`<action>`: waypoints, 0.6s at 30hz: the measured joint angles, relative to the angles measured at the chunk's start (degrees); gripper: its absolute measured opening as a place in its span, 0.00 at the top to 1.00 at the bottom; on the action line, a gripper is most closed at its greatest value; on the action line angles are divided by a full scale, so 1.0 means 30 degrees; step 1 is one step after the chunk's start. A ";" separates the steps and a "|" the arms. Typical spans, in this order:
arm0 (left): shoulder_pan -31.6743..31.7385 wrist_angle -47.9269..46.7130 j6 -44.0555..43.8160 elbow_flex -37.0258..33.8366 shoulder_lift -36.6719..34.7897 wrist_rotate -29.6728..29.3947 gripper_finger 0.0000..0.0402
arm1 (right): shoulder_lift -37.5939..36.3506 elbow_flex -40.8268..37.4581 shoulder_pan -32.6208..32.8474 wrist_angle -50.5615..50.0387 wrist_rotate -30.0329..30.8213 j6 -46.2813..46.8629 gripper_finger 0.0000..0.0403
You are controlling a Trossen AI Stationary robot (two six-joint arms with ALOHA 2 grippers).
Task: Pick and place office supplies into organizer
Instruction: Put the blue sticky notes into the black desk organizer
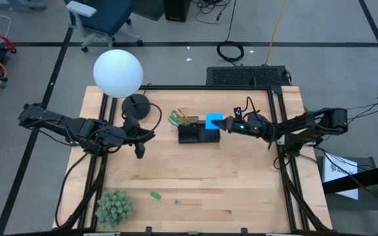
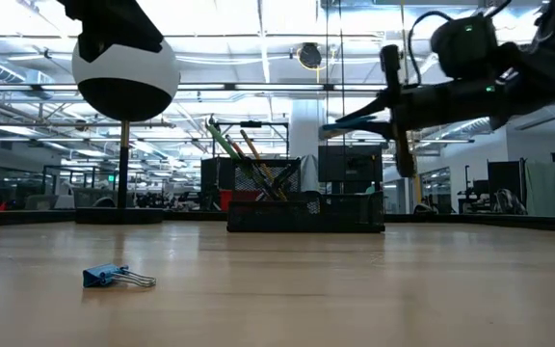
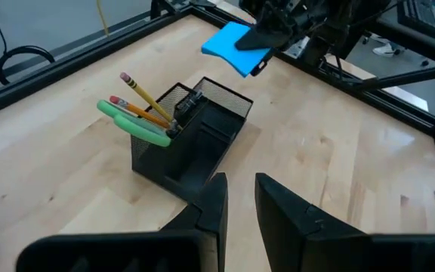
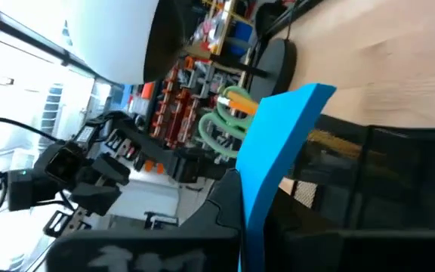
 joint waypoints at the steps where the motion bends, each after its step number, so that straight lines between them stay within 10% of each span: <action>1: 0.0068 -0.0001 0.0027 0.0000 0.0007 0.0024 0.84 | 0.0303 0.0209 -0.0091 0.0090 -0.0300 0.0064 1.00; 18: 0.0115 -0.0065 0.0001 0.0000 0.0009 0.0144 0.84 | 0.3085 0.2084 -0.0190 -0.2061 -0.1336 0.0354 1.00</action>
